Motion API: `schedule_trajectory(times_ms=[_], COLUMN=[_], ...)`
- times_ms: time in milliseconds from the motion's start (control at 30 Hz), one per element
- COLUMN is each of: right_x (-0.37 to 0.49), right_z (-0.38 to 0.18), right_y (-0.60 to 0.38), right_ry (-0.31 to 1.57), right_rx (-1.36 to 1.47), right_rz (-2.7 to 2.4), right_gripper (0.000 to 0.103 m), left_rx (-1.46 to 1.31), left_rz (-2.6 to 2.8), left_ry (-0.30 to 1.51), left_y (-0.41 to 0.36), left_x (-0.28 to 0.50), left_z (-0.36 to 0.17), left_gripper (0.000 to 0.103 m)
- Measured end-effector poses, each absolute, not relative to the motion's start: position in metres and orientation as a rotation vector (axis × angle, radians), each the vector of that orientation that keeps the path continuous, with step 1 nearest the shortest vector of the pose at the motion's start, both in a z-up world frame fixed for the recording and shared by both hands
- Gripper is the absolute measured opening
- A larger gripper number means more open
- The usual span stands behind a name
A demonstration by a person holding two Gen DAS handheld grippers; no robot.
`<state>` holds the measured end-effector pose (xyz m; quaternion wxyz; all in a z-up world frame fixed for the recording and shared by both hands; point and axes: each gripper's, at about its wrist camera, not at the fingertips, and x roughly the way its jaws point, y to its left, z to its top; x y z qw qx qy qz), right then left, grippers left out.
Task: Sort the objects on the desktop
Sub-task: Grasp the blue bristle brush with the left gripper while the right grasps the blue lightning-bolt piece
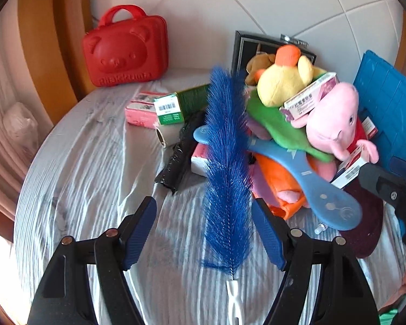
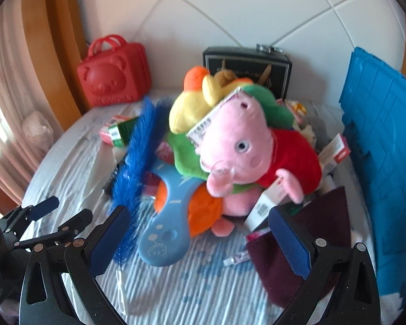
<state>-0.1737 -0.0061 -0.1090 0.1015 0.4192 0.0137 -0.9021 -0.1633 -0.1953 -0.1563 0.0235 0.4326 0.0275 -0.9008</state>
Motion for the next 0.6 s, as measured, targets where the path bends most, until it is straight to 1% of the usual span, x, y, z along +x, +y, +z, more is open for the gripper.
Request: schedule_trajectory(times_ms=[400, 467, 533, 600], right_x=[-0.219, -0.229, -0.239, -0.246], right_z=[-0.154, -0.163, -0.173, -0.183], right_y=[-0.037, -0.039, -0.04, -0.04], right_ry=[0.084, 0.093, 0.097, 0.101], right_rx=[1.475, 1.524, 1.573, 1.612], right_rz=[-2.596, -2.587, -2.577, -2.574], right_gripper=[0.102, 0.095, 0.085, 0.085], left_rx=[1.523, 1.55, 1.577, 1.592], left_rz=[-2.828, -2.825, -2.823, -2.821], left_ry=[0.017, 0.03, 0.039, 0.044], left_y=[-0.187, -0.189, -0.189, -0.188], left_x=[-0.222, -0.228, -0.234, -0.239], left_z=[-0.208, -0.214, -0.22, -0.225], left_gripper=[0.072, 0.071, 0.069, 0.069])
